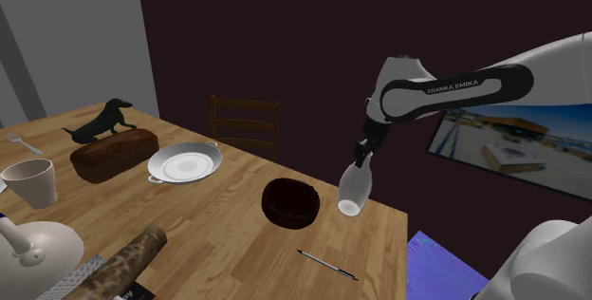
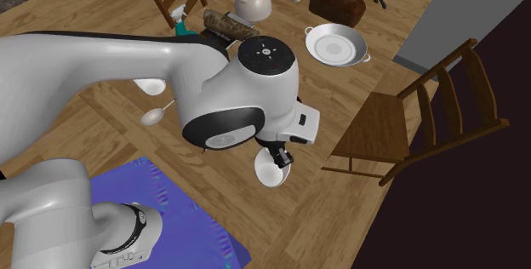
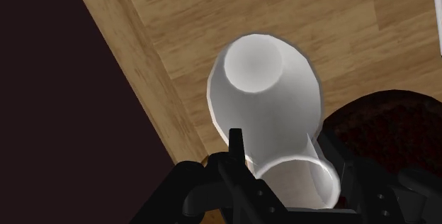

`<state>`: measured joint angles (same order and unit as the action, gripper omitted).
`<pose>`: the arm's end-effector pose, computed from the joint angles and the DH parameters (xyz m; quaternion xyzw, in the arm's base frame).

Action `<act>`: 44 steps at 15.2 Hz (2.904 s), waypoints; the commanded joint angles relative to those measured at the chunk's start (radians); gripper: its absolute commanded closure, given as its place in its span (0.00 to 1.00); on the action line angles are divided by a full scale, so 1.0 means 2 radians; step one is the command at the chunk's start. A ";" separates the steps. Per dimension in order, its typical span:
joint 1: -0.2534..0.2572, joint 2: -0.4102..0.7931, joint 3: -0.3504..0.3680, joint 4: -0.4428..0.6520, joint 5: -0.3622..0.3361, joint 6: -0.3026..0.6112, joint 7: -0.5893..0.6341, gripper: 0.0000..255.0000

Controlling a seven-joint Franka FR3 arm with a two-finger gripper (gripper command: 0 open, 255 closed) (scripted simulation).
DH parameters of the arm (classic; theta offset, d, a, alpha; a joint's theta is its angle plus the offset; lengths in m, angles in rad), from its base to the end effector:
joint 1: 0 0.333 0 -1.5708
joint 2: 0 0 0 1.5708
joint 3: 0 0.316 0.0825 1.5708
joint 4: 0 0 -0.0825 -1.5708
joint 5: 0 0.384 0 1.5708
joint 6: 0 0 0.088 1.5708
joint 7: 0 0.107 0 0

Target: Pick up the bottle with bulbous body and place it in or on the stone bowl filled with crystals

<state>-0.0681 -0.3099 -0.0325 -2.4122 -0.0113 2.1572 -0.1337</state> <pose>0.4465 -0.0458 0.4335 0.9994 0.0202 0.0272 0.0030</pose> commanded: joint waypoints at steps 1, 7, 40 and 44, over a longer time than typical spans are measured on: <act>0.000 -0.005 0.000 0.008 0.000 -0.014 0.001 1.00; 0.000 -0.018 0.001 0.038 0.000 -0.056 0.001 1.00; 0.037 0.080 0.067 0.356 0.008 -0.275 0.100 1.00; 0.054 0.140 0.090 0.451 0.000 -0.312 0.140 1.00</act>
<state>0.0287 -0.0610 0.1331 -1.5713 -0.0063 1.5641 0.1198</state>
